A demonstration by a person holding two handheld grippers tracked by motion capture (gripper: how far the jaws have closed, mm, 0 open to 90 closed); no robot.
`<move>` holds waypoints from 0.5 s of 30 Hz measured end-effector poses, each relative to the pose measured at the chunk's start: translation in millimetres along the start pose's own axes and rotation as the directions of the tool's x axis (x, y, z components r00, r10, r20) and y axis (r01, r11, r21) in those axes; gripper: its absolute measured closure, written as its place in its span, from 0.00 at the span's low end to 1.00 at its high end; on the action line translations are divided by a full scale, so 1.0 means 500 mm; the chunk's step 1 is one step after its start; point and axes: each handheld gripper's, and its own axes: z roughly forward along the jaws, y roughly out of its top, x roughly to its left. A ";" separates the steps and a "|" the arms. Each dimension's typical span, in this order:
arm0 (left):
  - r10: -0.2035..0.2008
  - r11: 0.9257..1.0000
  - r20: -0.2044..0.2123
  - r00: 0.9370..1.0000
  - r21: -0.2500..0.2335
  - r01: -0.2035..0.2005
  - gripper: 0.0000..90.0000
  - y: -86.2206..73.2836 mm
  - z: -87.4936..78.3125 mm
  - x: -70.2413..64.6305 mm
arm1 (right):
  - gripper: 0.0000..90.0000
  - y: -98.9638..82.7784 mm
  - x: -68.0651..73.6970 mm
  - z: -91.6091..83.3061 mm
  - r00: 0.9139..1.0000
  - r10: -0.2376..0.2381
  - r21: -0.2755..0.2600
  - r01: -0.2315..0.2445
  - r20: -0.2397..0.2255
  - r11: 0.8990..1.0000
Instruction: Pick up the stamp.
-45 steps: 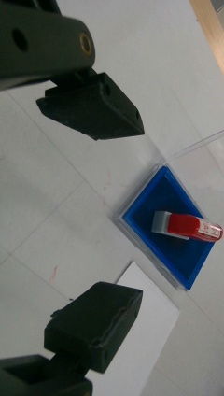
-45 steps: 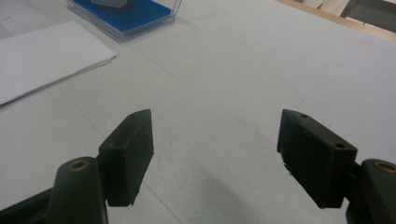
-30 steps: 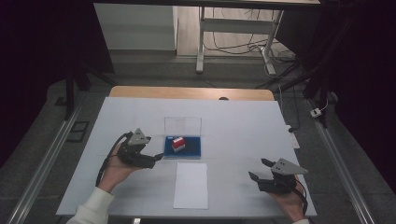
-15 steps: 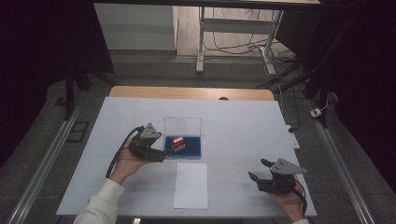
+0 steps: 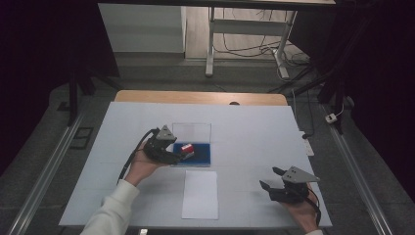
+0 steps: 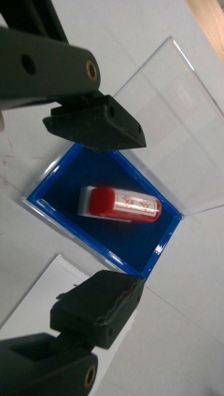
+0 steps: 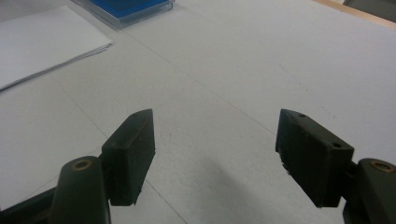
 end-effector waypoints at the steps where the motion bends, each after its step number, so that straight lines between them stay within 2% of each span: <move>1: -0.001 1.000 0.000 1.000 0.002 0.001 0.34 0.001 0.005 0.000 | 0.31 0.000 0.000 0.000 1.000 0.000 0.001 0.000 0.001 1.000; 15: -0.036 0.999 -0.009 0.999 0.008 0.036 0.44 0.003 0.048 0.012 | 0.32 -0.003 -0.002 0.001 1.000 0.001 0.011 -0.001 0.000 1.000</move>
